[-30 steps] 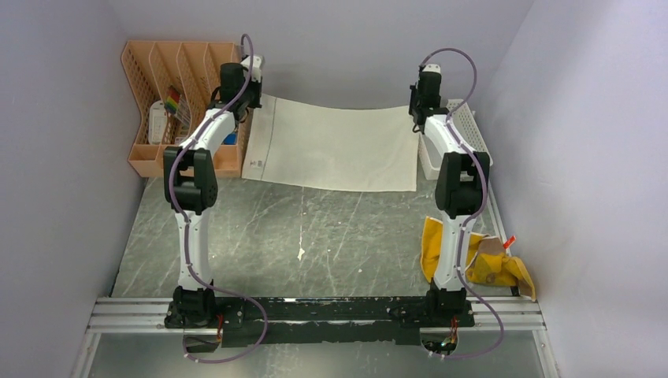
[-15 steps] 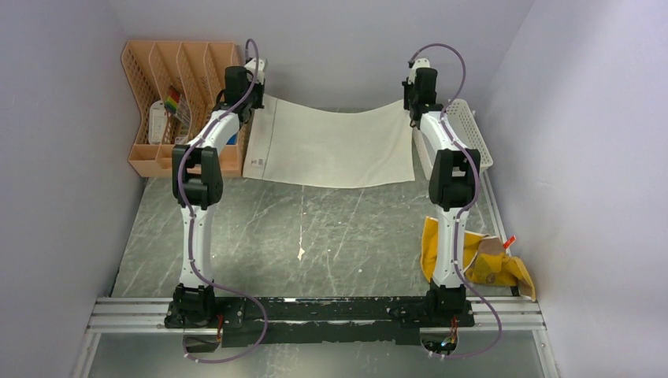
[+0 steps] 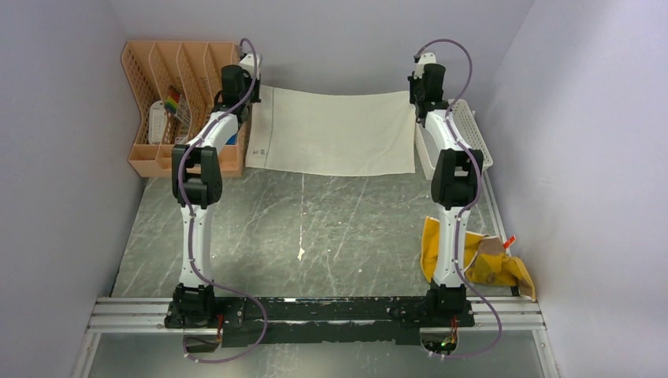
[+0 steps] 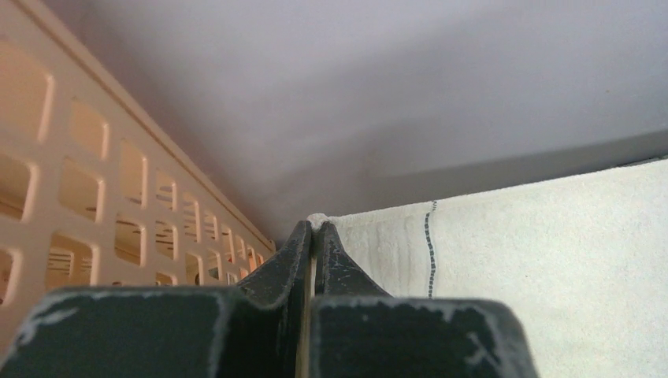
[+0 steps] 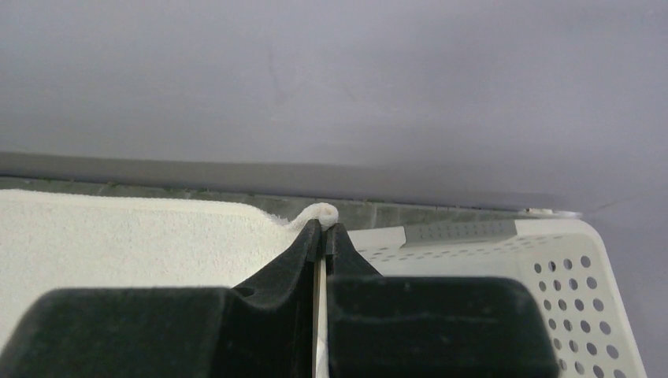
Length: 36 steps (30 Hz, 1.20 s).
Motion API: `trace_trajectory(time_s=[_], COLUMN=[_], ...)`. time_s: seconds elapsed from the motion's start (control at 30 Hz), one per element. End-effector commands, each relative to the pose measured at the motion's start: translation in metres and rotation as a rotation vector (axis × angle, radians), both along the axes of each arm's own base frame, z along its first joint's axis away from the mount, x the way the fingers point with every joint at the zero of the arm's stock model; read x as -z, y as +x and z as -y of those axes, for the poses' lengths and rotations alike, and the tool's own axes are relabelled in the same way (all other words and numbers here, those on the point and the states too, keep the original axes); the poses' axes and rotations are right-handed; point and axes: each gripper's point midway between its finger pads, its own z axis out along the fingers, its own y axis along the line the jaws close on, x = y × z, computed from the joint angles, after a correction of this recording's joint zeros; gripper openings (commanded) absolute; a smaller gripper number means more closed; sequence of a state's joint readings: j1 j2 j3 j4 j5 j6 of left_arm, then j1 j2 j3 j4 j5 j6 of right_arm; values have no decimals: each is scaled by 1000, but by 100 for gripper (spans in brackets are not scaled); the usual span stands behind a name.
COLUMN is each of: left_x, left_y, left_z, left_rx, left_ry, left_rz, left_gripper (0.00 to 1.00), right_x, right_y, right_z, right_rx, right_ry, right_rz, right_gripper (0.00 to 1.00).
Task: Roll the towels
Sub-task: Fold the towel at the center of the board.
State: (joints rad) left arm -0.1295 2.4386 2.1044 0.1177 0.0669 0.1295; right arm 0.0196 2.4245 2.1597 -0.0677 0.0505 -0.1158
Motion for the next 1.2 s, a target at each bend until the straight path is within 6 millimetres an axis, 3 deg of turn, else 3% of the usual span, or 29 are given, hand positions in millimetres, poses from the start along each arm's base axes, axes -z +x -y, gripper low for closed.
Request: trace_trajectory(time_s=[0.0,0.2,0.37,0.6,0.77,1.17], left_x=[-42,-49,-37,-16,-1,26], left_y=[7,11,6,-14,-33,-86], left_z=[-22,-21,-16,-8,-14,-25], left_rx=[-66,-32,-2,55,37,-10], left_ry=[-116,-179,-177,-158,-141,-131], left_rz=[120,140,122,64,30,-69], left_gripper=[7,7,7,7,7,7], right_x=[-5,-7,-10,-10,-10,20], right_y=[14,24,16,-19,-48,-98], right_z=[-3,-3,-3,-13,-18,-12], right_rx=[-44,-53,-56,-101,-118,-84], right_ry=[3,-14,-24,-5,0,-2], right_rz=[71,115,135,121,112,-8], right_gripper=[0,0,0,0,0,0])
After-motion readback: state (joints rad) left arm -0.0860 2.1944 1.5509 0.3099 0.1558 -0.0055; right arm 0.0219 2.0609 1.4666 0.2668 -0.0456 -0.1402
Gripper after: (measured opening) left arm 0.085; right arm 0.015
